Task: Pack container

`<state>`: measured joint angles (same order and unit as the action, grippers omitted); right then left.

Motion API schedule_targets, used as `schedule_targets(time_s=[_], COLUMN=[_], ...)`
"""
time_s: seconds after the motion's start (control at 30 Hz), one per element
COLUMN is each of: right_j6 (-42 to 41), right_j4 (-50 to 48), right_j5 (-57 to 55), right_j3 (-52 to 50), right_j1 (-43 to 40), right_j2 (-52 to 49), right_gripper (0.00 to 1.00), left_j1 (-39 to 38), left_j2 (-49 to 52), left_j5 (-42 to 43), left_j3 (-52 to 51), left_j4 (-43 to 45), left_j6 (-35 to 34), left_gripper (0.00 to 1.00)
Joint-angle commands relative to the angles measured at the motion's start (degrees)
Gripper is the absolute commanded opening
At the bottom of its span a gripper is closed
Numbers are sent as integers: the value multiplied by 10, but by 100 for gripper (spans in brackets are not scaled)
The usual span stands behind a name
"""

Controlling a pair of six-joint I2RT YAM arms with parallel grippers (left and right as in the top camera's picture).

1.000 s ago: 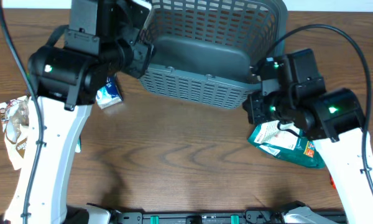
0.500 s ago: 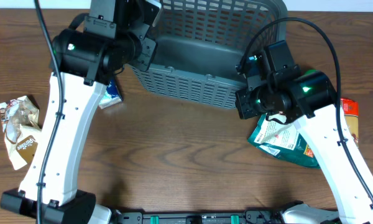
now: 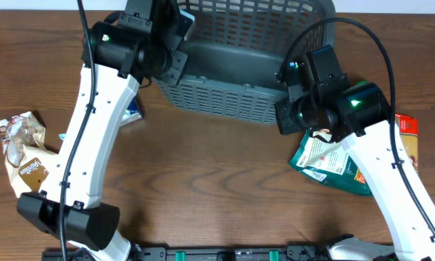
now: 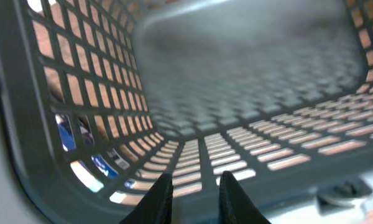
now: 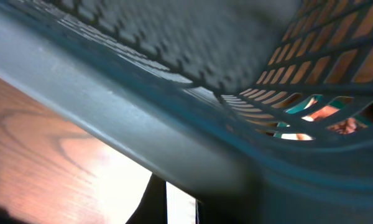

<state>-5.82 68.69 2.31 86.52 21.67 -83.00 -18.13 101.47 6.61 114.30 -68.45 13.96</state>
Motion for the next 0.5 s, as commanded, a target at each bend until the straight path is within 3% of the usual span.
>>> schedule_targets(time_s=[0.0,0.47], right_j6=[12,4], right_j4=[-10,-32], right_j5=[-25,-67], right_j3=[8,8], right_j1=[4,4], right_j2=[-4,-4], right_gripper=[1,1], left_j1=[-1,-3], left_j2=[0,0], left_j5=[-7,-7], left_j3=[9,9], left_j4=[-20,-75], left_j6=[8,8], left_gripper=[19,19])
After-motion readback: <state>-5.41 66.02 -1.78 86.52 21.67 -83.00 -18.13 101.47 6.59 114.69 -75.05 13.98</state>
